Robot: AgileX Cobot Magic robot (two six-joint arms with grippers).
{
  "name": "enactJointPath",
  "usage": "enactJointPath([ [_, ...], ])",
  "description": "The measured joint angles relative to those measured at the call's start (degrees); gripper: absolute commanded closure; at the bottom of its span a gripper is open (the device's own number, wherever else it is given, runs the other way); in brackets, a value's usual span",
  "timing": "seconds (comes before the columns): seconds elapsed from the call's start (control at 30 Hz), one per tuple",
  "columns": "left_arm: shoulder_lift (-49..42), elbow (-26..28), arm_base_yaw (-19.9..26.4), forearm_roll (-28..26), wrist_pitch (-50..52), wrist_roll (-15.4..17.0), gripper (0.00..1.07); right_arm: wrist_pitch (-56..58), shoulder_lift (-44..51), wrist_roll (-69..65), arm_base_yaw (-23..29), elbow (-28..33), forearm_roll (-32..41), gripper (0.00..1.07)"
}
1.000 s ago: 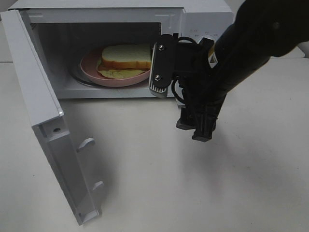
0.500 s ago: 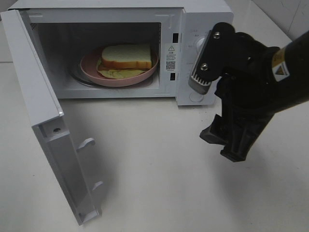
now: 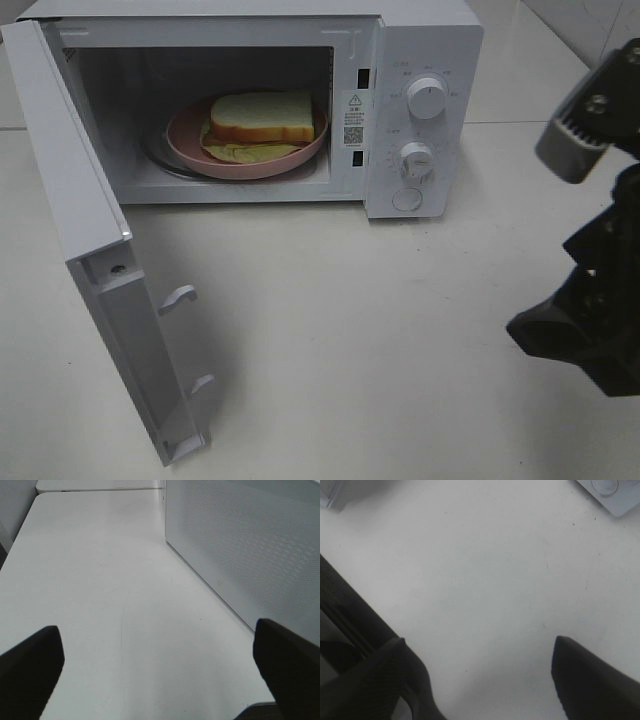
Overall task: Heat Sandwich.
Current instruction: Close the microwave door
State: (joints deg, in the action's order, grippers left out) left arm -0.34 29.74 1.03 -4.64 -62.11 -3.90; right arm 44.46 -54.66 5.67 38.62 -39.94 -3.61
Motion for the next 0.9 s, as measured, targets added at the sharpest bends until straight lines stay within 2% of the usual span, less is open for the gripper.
enactJointPath([
  [0.4, 0.0, 0.0, 0.0, 0.0, 0.0, 0.0, 0.09, 16.1, 14.73, -3.27, 0.0, 0.0, 0.06, 0.32],
  [0.73, 0.0, 0.0, 0.0, 0.0, 0.0, 0.0, 0.09, 24.47, 22.29, -5.67, 0.0, 0.06, 0.11, 0.32],
  [0.9, 0.0, 0.0, 0.0, 0.0, 0.0, 0.0, 0.09, 25.04, 27.67, -5.67, -0.11, 0.11, 0.11, 0.32],
])
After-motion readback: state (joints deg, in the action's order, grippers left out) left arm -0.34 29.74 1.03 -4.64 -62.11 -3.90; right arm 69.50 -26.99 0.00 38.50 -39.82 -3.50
